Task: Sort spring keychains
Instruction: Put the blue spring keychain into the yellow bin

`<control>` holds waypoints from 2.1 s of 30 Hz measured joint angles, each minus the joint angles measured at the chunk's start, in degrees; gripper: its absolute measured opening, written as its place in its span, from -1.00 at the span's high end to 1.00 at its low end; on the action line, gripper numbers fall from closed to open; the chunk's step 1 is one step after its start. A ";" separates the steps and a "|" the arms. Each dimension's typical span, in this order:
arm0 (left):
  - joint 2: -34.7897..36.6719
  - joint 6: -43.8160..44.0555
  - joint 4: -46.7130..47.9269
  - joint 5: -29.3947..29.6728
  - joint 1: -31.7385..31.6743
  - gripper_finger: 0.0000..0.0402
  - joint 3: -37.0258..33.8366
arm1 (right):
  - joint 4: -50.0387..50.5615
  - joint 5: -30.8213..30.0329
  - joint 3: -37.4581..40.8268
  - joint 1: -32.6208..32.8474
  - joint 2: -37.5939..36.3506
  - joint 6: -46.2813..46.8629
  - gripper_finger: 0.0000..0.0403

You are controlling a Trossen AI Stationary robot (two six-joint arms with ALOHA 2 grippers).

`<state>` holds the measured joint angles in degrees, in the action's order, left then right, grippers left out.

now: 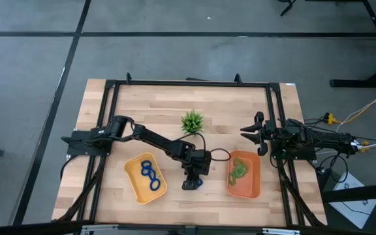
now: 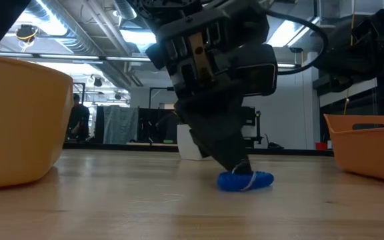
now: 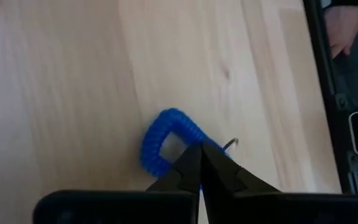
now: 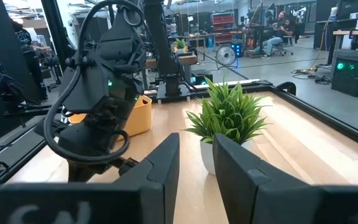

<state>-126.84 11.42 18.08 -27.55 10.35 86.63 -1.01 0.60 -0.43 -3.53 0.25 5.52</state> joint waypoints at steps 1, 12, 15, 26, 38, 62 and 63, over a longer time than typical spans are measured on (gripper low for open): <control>0.04 0.02 0.48 0.30 -0.02 0.99 0.00 | 0.00 0.00 0.00 0.00 0.00 0.00 0.52; 1.34 0.31 9.27 2.42 -0.82 0.99 0.07 | 0.00 0.00 0.00 0.00 0.00 0.00 0.52; 1.59 1.04 10.77 2.99 -1.02 0.99 0.07 | 0.02 0.00 0.00 0.00 0.00 0.00 0.52; 3.32 4.85 22.38 7.57 -1.02 0.99 0.24 | 0.02 0.00 0.00 0.00 0.00 0.02 0.52; 6.31 7.94 34.53 17.28 -0.94 0.99 -0.15 | 0.02 -0.02 0.00 0.00 0.02 0.00 0.52; 10.20 14.56 41.00 21.97 -0.11 0.57 -0.02 | 0.02 0.01 0.00 0.00 0.07 0.00 0.52; 10.13 14.50 41.28 23.26 0.12 0.54 -0.02 | 0.02 -0.01 0.00 0.00 0.07 0.00 0.52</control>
<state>-116.71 25.93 59.36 -4.29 10.47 86.61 -0.99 0.59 -0.43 -3.53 0.32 5.52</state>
